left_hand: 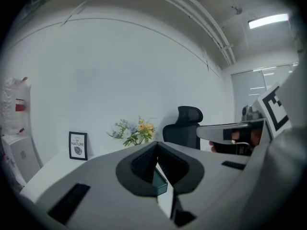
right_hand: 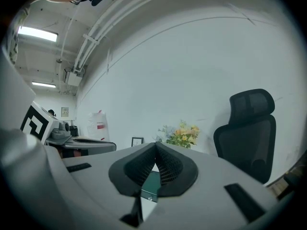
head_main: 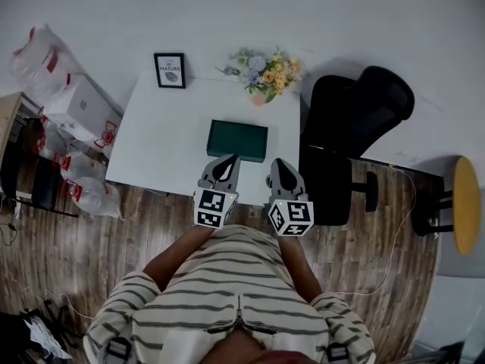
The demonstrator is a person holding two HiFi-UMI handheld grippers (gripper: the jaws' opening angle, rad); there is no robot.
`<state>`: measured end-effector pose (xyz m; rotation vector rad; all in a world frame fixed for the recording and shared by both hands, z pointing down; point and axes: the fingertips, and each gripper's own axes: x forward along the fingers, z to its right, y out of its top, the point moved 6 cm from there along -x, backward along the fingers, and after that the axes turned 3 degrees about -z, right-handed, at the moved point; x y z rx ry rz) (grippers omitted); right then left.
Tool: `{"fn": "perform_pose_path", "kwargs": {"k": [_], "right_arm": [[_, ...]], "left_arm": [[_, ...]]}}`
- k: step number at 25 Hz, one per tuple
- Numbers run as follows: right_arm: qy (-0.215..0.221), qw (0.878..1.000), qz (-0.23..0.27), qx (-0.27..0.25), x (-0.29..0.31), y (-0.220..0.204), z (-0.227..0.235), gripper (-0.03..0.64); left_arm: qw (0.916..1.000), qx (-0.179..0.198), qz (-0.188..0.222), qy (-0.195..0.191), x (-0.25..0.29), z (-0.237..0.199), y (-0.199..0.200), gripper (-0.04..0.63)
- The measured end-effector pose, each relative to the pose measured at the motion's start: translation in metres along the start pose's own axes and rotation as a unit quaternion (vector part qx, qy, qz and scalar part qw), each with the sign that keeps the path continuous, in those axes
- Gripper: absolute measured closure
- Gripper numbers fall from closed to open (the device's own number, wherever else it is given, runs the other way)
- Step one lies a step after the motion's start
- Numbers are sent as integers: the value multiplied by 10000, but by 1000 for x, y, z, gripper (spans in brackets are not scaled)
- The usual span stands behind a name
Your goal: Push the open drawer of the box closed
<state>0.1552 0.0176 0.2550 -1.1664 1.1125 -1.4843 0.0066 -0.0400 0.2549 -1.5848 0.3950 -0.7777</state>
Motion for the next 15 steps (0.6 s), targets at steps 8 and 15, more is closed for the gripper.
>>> {"fn": "perform_pose_path", "kwargs": {"k": [8,15], "right_arm": [[31,10000,76,-55,8,3,1,623],[-2,10000,85,-22,8,2,4,623]], "left_arm": [[10000,-12,64,49,7,-7,-1,594],[9999,-3,35,101,9,-8,-5,594]]}}
